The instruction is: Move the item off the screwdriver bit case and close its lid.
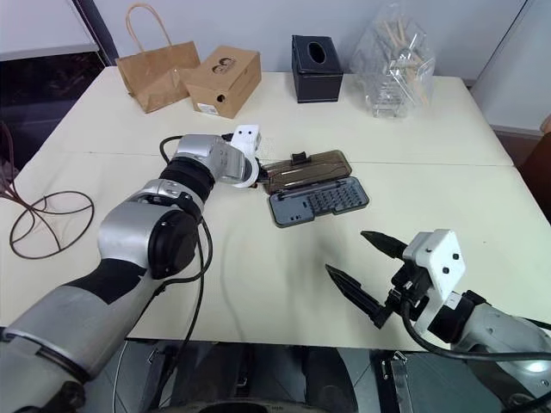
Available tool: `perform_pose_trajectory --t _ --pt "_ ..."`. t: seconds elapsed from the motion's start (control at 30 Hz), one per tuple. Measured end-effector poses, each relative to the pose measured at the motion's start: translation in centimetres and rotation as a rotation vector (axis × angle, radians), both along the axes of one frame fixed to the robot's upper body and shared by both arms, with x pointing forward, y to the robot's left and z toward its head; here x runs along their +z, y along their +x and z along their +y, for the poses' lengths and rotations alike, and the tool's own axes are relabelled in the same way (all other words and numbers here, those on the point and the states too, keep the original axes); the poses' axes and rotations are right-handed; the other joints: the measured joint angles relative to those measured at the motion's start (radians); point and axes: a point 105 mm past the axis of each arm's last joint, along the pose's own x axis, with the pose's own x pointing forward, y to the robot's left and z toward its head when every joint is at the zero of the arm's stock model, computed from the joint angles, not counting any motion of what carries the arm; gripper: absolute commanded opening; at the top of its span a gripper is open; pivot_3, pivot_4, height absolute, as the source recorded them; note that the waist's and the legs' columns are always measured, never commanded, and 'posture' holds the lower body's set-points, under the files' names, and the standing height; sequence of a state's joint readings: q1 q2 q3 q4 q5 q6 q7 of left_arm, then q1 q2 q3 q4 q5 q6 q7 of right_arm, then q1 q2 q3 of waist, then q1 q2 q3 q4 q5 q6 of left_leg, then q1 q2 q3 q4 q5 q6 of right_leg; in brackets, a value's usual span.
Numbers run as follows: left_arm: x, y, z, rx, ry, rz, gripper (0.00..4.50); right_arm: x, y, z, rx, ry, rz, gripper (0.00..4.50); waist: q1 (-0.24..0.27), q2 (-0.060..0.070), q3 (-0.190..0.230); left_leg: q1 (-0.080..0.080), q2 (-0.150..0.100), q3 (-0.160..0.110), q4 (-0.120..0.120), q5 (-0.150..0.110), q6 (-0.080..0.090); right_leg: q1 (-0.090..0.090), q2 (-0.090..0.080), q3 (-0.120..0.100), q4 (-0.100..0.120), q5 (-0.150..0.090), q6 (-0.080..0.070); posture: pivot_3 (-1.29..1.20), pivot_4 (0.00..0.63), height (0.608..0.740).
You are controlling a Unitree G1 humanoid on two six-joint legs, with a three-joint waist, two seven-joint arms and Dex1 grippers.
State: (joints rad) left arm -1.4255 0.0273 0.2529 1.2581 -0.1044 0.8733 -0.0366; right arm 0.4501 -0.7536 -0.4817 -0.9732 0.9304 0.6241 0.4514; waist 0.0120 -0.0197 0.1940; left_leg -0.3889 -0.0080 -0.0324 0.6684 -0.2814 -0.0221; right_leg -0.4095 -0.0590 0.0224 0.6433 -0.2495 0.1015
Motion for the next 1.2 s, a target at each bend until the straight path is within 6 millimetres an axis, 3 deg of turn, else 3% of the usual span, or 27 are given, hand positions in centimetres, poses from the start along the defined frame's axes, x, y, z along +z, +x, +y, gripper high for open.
perform_pose_trajectory --t 0.17,0.33,0.57,0.77,1.07,1.17,1.2 --pt "-0.3 -0.2 -0.5 -0.017 0.004 0.01 0.05 0.0 -0.1 -0.1 -0.016 0.005 -0.004 4.5 -0.005 0.0 0.0 0.002 0.0 0.0 0.0 0.0 0.0 0.0 0.0 0.001 0.002 0.0 0.0 0.0 0.15 0.737" --pt "-0.2 0.1 0.8 -0.046 0.05 -0.007 0.05 0.0 -0.1 -0.1 -0.017 0.006 -0.009 4.5 -0.023 0.0 0.0 0.003 0.0 0.0 0.0 0.001 -0.001 0.0 0.001 0.001 0.004 0.0 0.0 0.0 0.15 0.737" --pt "0.5 0.5 6.9 -0.039 0.219 0.009 0.05 0.0 0.0 0.0 -0.012 0.001 -0.015 4.5 -0.034 -0.001 0.0 0.004 0.002 0.0 -0.001 0.001 -0.001 -0.001 0.003 0.002 0.005 0.0 0.0 0.0 0.15 0.737" --pt "0.5 -0.4 8.2 -0.069 0.253 0.078 0.05 0.1 0.2 0.7 0.035 0.009 -0.028 4.5 -0.022 -0.001 0.0 0.001 0.0 0.0 -0.001 0.001 -0.002 -0.001 0.001 0.002 0.003 0.0 0.0 0.0 0.15 0.737" --pt "-0.3 -4.1 9.7 -0.077 0.272 0.136 0.05 -0.3 0.8 1.5 0.106 0.007 -0.015 4.5 -0.032 0.001 -0.003 0.005 0.003 0.0 -0.002 0.001 -0.001 0.0 0.002 0.005 0.005 -0.001 0.0 0.0 0.15 0.737" --pt "-0.6 -4.9 10.2 -0.056 0.262 0.141 0.87 -0.2 1.2 1.5 0.122 0.003 -0.021 4.5 -0.032 0.001 -0.004 0.006 0.003 0.001 -0.001 0.001 -0.001 0.001 0.002 0.006 0.004 -0.001 0.0 0.0 0.15 0.737" --pt "-0.5 -5.1 10.4 -0.046 0.258 0.142 1.34 -0.2 1.3 1.5 0.128 0.004 -0.02 4.5 -0.03 0.002 -0.004 0.007 0.003 0.001 -0.002 0.001 -0.001 0.001 0.002 0.006 0.004 -0.001 0.0 0.0 0.15 0.737"
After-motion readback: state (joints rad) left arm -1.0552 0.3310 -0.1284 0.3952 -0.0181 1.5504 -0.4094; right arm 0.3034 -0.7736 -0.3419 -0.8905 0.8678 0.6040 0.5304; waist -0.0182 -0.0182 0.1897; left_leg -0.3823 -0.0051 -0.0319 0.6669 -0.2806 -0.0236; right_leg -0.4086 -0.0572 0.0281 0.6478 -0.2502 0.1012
